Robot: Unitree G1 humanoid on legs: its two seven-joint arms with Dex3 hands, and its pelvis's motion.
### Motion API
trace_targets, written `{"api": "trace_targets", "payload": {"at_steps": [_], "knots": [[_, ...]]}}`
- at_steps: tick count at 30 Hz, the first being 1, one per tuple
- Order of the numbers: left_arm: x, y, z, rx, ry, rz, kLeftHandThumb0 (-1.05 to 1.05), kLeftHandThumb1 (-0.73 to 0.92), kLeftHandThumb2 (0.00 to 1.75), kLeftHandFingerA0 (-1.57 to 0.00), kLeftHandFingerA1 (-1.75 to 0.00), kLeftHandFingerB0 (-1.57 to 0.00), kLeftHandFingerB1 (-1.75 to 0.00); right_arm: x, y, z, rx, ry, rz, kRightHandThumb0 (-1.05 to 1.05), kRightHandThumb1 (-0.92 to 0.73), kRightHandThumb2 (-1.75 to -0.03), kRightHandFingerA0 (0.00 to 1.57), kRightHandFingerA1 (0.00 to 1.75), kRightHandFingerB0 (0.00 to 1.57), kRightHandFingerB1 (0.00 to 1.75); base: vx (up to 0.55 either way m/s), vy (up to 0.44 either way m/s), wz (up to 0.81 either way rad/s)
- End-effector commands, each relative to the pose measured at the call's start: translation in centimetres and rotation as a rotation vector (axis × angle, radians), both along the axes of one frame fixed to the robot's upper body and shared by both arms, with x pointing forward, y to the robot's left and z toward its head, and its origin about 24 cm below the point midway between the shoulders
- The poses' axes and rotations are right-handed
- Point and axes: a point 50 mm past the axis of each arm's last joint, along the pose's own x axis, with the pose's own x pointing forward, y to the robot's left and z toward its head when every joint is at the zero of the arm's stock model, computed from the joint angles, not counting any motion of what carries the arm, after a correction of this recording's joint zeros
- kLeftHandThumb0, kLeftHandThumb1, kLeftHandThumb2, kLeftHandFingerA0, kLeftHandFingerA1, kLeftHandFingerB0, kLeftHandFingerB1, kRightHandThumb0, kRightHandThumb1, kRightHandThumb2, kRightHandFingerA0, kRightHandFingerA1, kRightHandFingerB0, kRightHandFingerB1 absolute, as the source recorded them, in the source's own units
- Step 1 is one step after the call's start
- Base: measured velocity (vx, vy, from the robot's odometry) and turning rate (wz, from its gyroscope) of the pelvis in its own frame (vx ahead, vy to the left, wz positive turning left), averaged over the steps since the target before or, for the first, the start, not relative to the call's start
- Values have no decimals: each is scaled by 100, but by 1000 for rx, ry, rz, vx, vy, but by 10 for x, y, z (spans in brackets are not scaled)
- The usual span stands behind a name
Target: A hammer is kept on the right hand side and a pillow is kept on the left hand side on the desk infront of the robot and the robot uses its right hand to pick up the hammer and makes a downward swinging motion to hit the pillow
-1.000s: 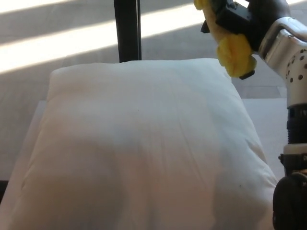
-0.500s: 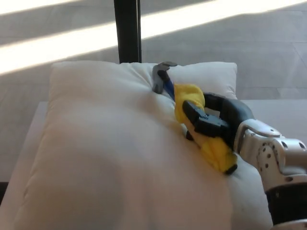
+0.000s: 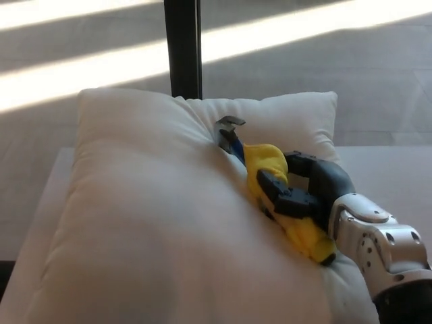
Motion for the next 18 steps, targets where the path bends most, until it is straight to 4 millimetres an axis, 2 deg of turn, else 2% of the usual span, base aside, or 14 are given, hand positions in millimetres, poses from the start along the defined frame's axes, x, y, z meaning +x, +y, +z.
{"api": "trace_targets", "payload": {"at_steps": [1, 2, 7, 8, 9, 10, 11, 12, 13, 14, 15, 16, 17, 18], "knots": [[-3, 6, 4, 25, 2, -1, -58, 73, 62, -56, -54, -47, -45, -53, -32, -104, -210, 464, -95, -34, -60, -114, 110, 175, 84, 175, 0, 0, 0], [-3, 6, 4, 24, -1, -3, -60, 71, 61, -56, -54, -46, -45, -49, -29, -98, -194, 451, -93, -35, -69, -105, 110, 175, 80, 175, 0, 0, 0], [-4, 6, 5, 30, -3, 12, -59, 70, 61, -59, -55, -49, -46, -26, -15, -63, -72, 354, -66, -36, -71, -101, 108, 175, 75, 172, 0, 0, 0], [-4, 7, 4, 26, -2, 19, -58, 55, 94, -52, -64, -44, -58, -18, -11, -48, -18, 321, -62, -38, -79, -95, 108, 175, 76, 168, 0, 0, 0], [-4, 7, 4, 18, -5, 22, -58, 55, 94, -52, -64, -44, -58, -11, -7, -35, 33, 298, -61, -38, -79, -95, 108, 175, 76, 168, 0, 0, 0], [-5, 7, 4, 18, -1, 24, -58, 55, 94, -52, -64, -44, -58, -12, -6, -36, 33, 302, -60, -38, -79, -95, 108, 175, 76, 168, 0, 0, 0], [-5, 6, 4, 20, -4, 20, -59, 71, 61, -58, -56, -50, -46, 3, 2, -1, 113, 226, -34, -37, -78, -98, 108, 175, 71, 170, 0, 0, 0], [-5, 6, 4, 22, -2, 14, -59, 55, 94, -52, -65, -43, -58, 8, 4, 12, 147, 206, -28, -38, -76, -94, 108, 175, 72, 168, 0, 0, 0], [-4, 6, 4, 23, 0, 15, -58, 70, 61, -59, -55, -49, -46, 12, 4, 27, 217, 195, -34, -39, -81, -83, 108, 175, 72, 170, 0, 0, 0], [-5, 7, 4, 24, 2, 21, -58, 70, 61, -59, -55, -49, -46, 17, 5, 43, 305, 187, -39, -39, -81, -83, 108, 175, 72, 170, 0, 0, 0], [-5, 7, 4, 24, 2, 21, -58, 70, 61, -59, -55, -49, -46, 17, 5, 44, 307, 189, -39, -39, -81, -83, 108, 175, 72, 170, 0, 0, 0], [-5, 6, 4, 19, -2, 19, -60, 55, 94, -52, -64, -43, -58, 19, 5, 53, 339, 177, -32, -39, -82, -83, 108, 175, 71, 171, 0, 0, 0], [-5, 6, 4, 18, -4, 18, -60, 55, 94, -52, -64, -43, -58, 20, 5, 57, 354, 172, -28, -39, -82, -83, 108, 175, 71, 171, 0, 0, 0], [-4, 6, 5, 27, -5, -1, -60, 72, 62, -56, -56, -46, -46, 26, 2, 82, 405, 95, 15, -40, -83, -83, 107, 175, 73, 174, 0, 0, 0]]}}
